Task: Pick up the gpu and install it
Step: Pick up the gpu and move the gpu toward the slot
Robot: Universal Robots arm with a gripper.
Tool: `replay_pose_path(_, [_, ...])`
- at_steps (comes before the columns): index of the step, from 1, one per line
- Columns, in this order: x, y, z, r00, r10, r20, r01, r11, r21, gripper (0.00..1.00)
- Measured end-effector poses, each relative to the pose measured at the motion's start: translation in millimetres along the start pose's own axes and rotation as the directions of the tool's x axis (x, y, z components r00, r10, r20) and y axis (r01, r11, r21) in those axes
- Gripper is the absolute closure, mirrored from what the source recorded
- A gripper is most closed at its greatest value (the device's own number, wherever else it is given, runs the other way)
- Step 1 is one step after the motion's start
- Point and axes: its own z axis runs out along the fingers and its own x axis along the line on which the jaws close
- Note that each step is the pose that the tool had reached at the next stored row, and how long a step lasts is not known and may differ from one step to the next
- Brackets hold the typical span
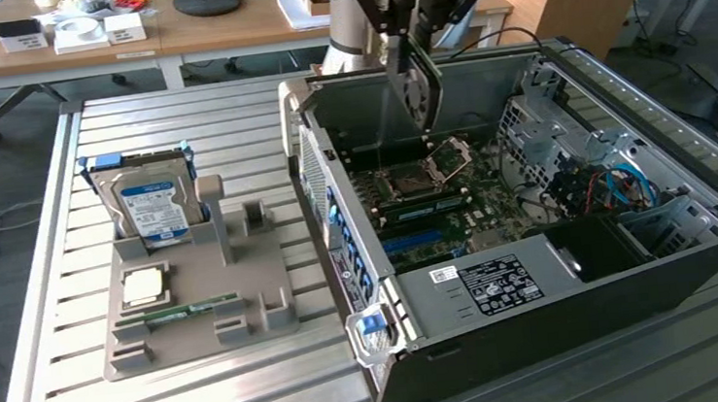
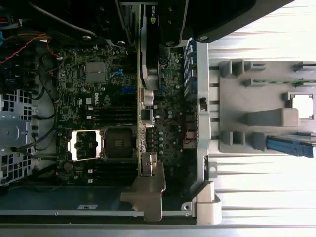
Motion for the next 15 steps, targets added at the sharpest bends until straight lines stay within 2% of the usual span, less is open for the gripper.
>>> replay_pose_path(15, [-36.5, 1.6, 1.2, 1.0, 0.0, 0.0001, 0.0, 1.0, -0.0001, 0.73])
